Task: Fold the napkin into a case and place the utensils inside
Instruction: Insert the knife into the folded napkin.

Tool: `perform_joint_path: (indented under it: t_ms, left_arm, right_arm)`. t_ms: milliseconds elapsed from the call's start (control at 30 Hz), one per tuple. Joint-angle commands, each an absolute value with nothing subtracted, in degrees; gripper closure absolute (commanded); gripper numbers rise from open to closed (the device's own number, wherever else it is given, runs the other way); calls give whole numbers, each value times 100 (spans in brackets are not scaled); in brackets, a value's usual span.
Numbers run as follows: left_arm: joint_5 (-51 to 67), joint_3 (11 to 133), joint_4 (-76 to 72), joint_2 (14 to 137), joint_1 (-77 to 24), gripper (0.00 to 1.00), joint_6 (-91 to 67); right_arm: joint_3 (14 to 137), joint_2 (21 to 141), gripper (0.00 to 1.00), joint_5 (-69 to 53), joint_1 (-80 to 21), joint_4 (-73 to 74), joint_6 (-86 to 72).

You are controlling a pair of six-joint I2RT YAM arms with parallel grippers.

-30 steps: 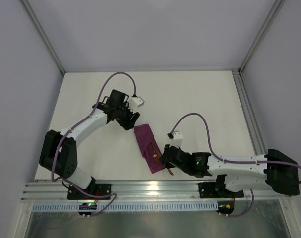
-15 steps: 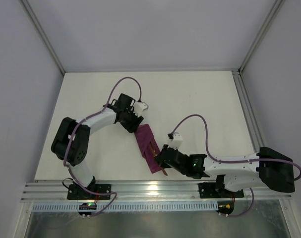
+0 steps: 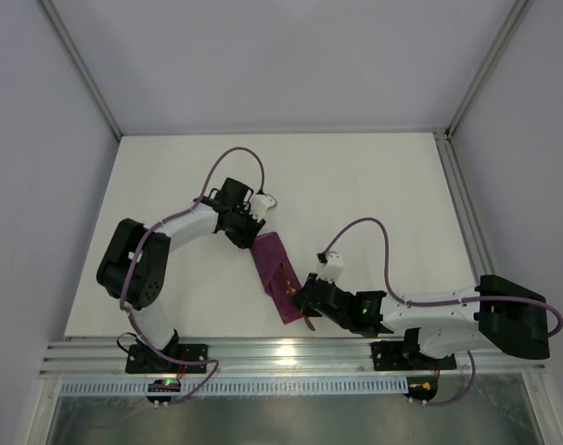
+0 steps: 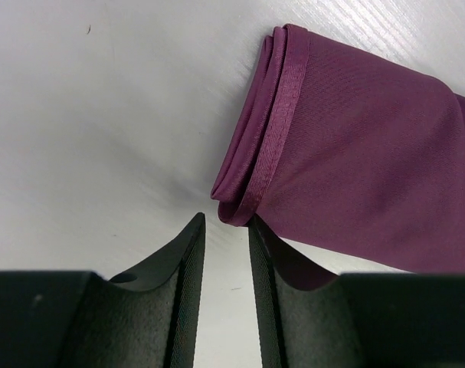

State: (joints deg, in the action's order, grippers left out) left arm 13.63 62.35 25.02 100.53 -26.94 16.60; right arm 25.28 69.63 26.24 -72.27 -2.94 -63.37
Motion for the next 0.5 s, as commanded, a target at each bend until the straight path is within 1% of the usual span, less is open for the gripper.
perform_joint_path:
  t_ms: [0,200,333,467]
  left_arm:
    - [1538,6161,2285,9949,-2698,70,1591]
    - [1582,6091,2232,9888,-2698,75,1600]
    - [1582,6073,2233,9870,-2698,78,1626]
    - [1591,6021,2215,9861,-2698,81,1617]
  right_arm:
    - [2575,7171,96,2909,-7260,-940,-6434]
    - [2724,7532,96,3023,-7225,-1327,-6346]
    - [2751,8014,96,2927,-7119,-1722,-6224]
    - [3128,8358,96,2865,-7049,-1863,-5924]
